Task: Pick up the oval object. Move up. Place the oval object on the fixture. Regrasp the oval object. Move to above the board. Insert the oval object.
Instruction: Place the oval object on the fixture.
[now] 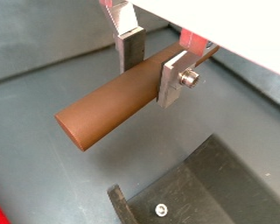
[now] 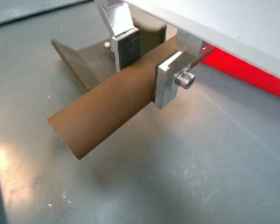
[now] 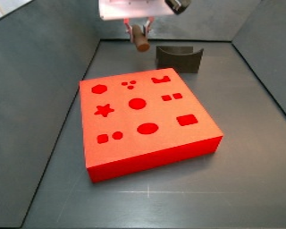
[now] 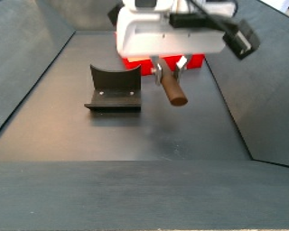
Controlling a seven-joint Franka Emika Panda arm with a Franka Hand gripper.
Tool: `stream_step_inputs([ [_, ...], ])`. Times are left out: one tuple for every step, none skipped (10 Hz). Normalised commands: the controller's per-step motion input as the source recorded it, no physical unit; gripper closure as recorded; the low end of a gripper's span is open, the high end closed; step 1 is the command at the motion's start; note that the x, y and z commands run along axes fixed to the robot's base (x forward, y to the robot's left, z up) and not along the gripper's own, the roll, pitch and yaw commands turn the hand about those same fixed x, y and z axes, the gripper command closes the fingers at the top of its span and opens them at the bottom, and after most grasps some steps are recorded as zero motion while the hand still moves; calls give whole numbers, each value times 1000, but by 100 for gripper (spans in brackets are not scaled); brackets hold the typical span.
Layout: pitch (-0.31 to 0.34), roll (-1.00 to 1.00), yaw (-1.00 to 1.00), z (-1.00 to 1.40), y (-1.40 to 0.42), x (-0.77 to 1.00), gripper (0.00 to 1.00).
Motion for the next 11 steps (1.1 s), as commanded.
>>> stream_step_inputs([
  [23,8,-2,1000,0,-11,100],
  [25,10,-3,1000,1,-15,100],
  [25,17,-6,1000,4,-20,100],
  [27,21,-9,1000,6,-23,100],
  [35,26,-12,895,8,-25,100],
  [38,28,-12,779,9,-21,100],
  [49,31,-13,545,10,-12,100],
  [62,33,-14,309,12,-2,100],
  [-52,-141,-410,417,-204,864,100],
  [-47,-141,-409,326,-202,873,100],
  [26,-147,-293,188,-120,735,100],
])
